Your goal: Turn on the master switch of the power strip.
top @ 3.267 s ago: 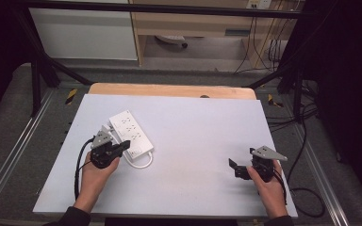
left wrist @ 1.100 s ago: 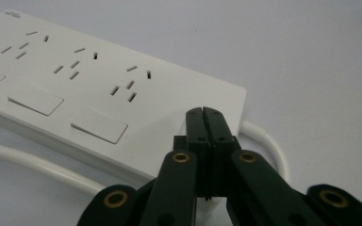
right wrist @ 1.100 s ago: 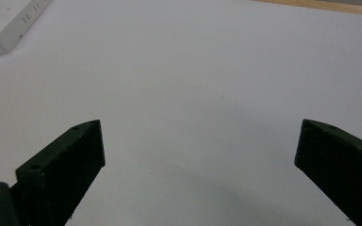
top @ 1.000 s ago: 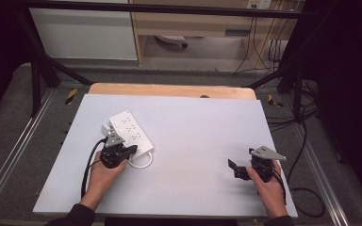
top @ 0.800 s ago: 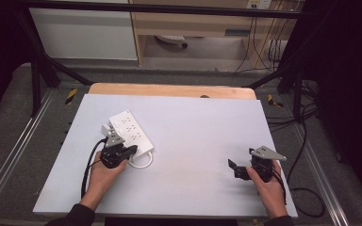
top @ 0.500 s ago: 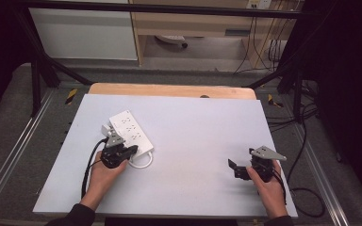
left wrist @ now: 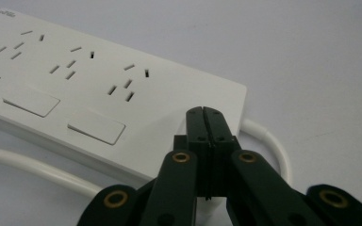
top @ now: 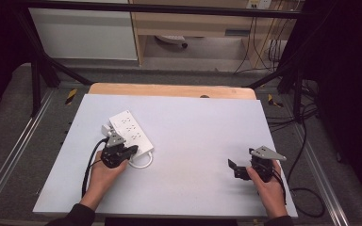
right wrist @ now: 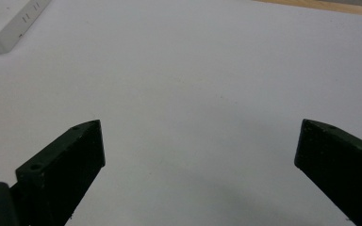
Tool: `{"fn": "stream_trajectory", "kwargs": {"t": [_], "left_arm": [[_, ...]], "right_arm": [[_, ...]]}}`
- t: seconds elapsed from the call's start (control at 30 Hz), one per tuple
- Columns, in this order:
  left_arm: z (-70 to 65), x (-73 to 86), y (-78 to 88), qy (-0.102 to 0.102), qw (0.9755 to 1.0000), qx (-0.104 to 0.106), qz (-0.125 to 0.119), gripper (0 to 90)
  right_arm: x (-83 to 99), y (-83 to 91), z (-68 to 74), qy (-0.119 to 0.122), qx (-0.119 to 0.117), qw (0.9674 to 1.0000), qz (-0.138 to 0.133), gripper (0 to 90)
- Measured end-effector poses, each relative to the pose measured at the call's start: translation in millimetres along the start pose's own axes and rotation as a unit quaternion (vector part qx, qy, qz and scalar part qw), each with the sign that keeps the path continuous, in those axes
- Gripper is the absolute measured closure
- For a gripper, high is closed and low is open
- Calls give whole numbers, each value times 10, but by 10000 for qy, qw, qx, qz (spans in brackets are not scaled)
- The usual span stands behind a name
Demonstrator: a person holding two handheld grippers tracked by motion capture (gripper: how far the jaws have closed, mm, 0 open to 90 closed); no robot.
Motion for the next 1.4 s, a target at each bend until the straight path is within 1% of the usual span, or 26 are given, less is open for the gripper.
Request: {"fn": "stream_trajectory", "kwargs": {"t": [0.03, 0.1, 0.27, 0.43, 1.0, 1.1, 1.2, 1.27, 1.4], "left_arm": [[-3, -4, -4, 15, 10000, 18, 21, 900], [-3, -7, 3, -8, 10000, -23, 65, 900], [-13, -6, 6, -22, 9999, -29, 145, 900], [-29, -10, 5, -85, 9997, -109, 205, 900], [-20, -18, 4, -26, 9995, -110, 295, 900], [-22, -20, 3, -55, 9994, -131, 321, 900], [-17, -25, 1, -16, 9993, -110, 351, 900], [-15, -30, 2, -45, 9992, -132, 370, 900], [-15, -34, -1, -12, 9991, -108, 399, 900]], "right_arm": [[1, -1, 0, 4, 4, 10000, 7, 27], [4, -5, -8, 24, 38, 10000, 17, 27], [8, -8, -15, 31, 39, 10000, 30, 27], [8, -9, -1, 32, 39, 10000, 31, 27], [14, -15, 4, 21, 13, 10000, 68, 27], [15, -14, 3, 29, 18, 10000, 64, 26], [17, -12, -3, 28, 16, 10000, 72, 27], [18, -14, -4, 34, 16, 10000, 70, 26], [18, -15, 1, 11, 3, 10000, 72, 26]]}}
Point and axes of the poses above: each handheld gripper's, and its own axes: y roughly backward along the jaws, x roughly out of its underside, z roughly to its left, the point moved 4 cm from there along -y, roughly forward along the jaws, and after that the axes turned 5 degrees about x, right-handed, at the moved point
